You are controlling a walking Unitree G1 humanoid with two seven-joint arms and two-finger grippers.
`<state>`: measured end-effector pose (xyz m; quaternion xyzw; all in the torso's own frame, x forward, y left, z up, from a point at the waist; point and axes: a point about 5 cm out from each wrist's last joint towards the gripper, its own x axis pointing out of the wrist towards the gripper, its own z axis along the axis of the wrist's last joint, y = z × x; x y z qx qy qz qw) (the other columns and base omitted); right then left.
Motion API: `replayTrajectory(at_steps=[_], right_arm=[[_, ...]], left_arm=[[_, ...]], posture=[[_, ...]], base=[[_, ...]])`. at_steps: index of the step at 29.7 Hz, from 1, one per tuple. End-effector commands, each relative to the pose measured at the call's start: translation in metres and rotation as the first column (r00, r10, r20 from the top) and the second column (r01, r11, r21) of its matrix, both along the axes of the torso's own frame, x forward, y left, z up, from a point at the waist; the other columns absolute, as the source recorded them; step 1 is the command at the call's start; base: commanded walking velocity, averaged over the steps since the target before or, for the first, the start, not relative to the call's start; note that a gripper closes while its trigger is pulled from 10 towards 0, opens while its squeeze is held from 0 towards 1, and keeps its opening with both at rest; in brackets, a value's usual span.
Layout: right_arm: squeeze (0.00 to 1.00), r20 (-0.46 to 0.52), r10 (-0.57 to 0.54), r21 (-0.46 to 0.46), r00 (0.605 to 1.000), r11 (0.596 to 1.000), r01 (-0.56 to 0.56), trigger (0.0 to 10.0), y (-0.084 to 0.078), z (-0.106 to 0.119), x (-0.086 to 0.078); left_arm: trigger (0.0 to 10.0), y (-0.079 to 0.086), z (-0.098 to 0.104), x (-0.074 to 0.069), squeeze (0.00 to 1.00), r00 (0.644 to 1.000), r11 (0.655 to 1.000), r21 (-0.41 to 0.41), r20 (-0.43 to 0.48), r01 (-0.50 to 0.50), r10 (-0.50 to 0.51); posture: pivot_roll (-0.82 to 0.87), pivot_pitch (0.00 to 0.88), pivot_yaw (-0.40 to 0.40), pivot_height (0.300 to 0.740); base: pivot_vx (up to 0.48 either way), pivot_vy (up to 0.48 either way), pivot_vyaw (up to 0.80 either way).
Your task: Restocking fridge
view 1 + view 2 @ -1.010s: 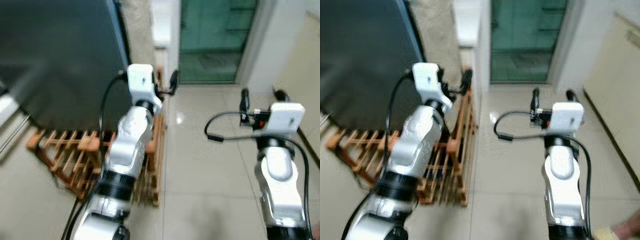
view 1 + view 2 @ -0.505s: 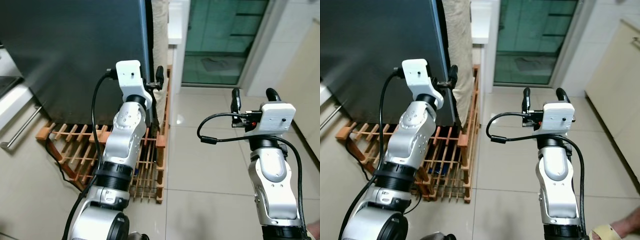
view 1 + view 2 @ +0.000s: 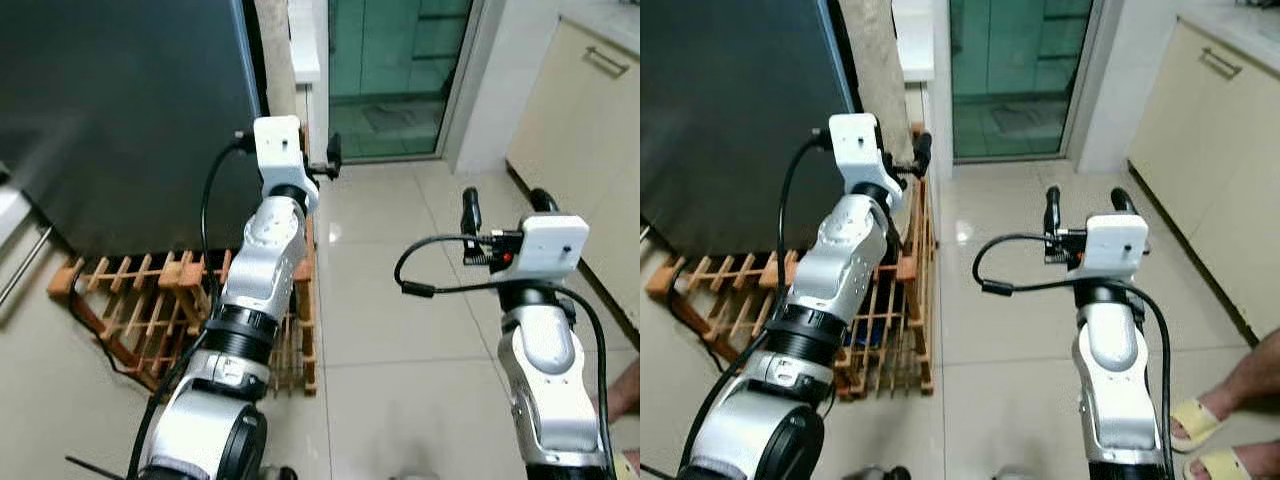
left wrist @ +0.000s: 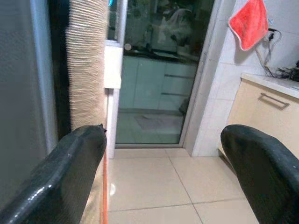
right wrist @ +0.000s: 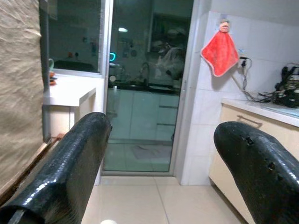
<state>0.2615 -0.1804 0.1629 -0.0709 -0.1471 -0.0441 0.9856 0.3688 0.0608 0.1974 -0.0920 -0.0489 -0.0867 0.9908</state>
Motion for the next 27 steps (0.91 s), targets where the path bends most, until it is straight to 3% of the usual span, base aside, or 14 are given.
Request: replayTrajectory(at_steps=[1,6,8,9,10,12,14,15,19,20,21,22,27], right_arm=[[0.0,0.009,-0.011,0.013,1.0,1.0,0.011,10.0,0.0,0.004,-0.003],[0.0,0.07,-0.061,0.008,0.996,0.998,0.06,10.0,-0.005,0.019,-0.016],[0.0,0.157,-0.105,-0.005,0.982,0.994,0.107,10.0,-0.009,0.039,-0.035],[0.0,0.183,-0.117,-0.007,0.976,0.993,0.12,10.0,-0.01,0.045,-0.041],[0.0,0.183,-0.117,-0.007,0.976,0.993,0.12,10.0,-0.01,0.045,-0.041],[0.0,0.224,-0.151,-0.002,0.963,0.988,0.155,10.0,-0.014,0.053,-0.047],[0.0,0.23,-0.167,0.005,0.959,0.985,0.17,10.0,-0.016,0.053,-0.048],[0.0,0.215,-0.188,0.036,0.958,0.982,0.184,10.0,-0.021,0.046,-0.042],[0.0,0.193,-0.186,0.049,0.963,0.982,0.18,10.0,-0.023,0.04,-0.034],[0.0,0.193,-0.186,0.049,0.963,0.982,0.18,10.0,-0.023,0.04,-0.034],[0.0,0.168,-0.172,0.052,0.971,0.985,0.166,10.0,-0.022,0.035,-0.027],[0.0,0.16,-0.168,0.053,0.973,0.985,0.161,10.0,-0.021,0.033,-0.025],[0.0,0.17,-0.15,0.072,0.974,0.988,0.14,10.0,-0.019,0.033,-0.016]], left_arm=[[10.0,0.0,0.006,0.001,0.0,0.999,1.0,0.004,0.014,0.029,-0.03],[10.0,0.024,0.008,-0.011,0.0,0.997,0.999,-0.026,0.061,0.04,-0.038],[10.0,0.066,0.02,-0.039,0.0,0.986,0.995,-0.096,0.165,-0.02,0.035],[10.0,0.079,0.024,-0.05,0.0,0.978,0.992,-0.121,0.199,-0.044,0.068],[10.0,0.079,0.024,-0.05,0.0,0.978,0.992,-0.121,0.199,-0.044,0.068],[10.0,0.094,0.032,-0.063,0.0,0.956,0.973,-0.2,0.241,-0.116,0.164],[10.0,0.094,0.031,-0.064,0.0,0.953,0.963,-0.229,0.233,-0.141,0.195],[10.0,0.086,0.013,-0.062,0.0,0.962,0.943,-0.276,0.146,-0.186,0.232],[10.0,0.079,0.004,-0.06,0.0,0.97,0.946,-0.269,0.111,-0.181,0.217],[10.0,0.079,0.004,-0.06,0.0,0.97,0.946,-0.269,0.111,-0.181,0.217],[10.0,0.077,0.008,-0.064,0.0,0.97,0.97,-0.18,0.147,-0.164,0.192],[10.0,0.076,0.01,-0.065,0.0,0.97,0.975,-0.155,0.161,-0.159,0.184],[10.0,0.072,0.018,-0.065,0.0,0.96,0.979,-0.149,0.224,-0.138,0.17]], posture=[[-0.25,0.015,0.091,0.74],[-0.25,0.0,0.099,0.74],[-0.24,0.0,0.103,0.74],[-0.24,0.0,0.099,0.74],[-0.24,0.0,0.099,0.74],[-0.23,0.0,0.075,0.74],[-0.22,0.0,0.071,0.74],[-0.21,0.0,0.045,0.74],[-0.19,0.0,0.036,0.74],[-0.19,0.0,0.036,0.74],[-0.18,0.0,0.037,0.74],[-0.18,0.0,0.037,0.74],[-0.16,0.0,0.035,0.74]], base=[[0.0,0.0,0.0],[0.0,0.0,0.0],[0.0,0.0,0.0],[0.0,0.0,0.0],[0.0,0.0,0.0],[0.0,0.0,0.0],[0.0,0.0,0.0],[0.0,0.0,0.0],[0.0,0.0,0.0],[0.0,0.0,0.0],[0.0,0.0,0.0],[0.0,0.0,0.0],[0.0,0.0,0.0]])
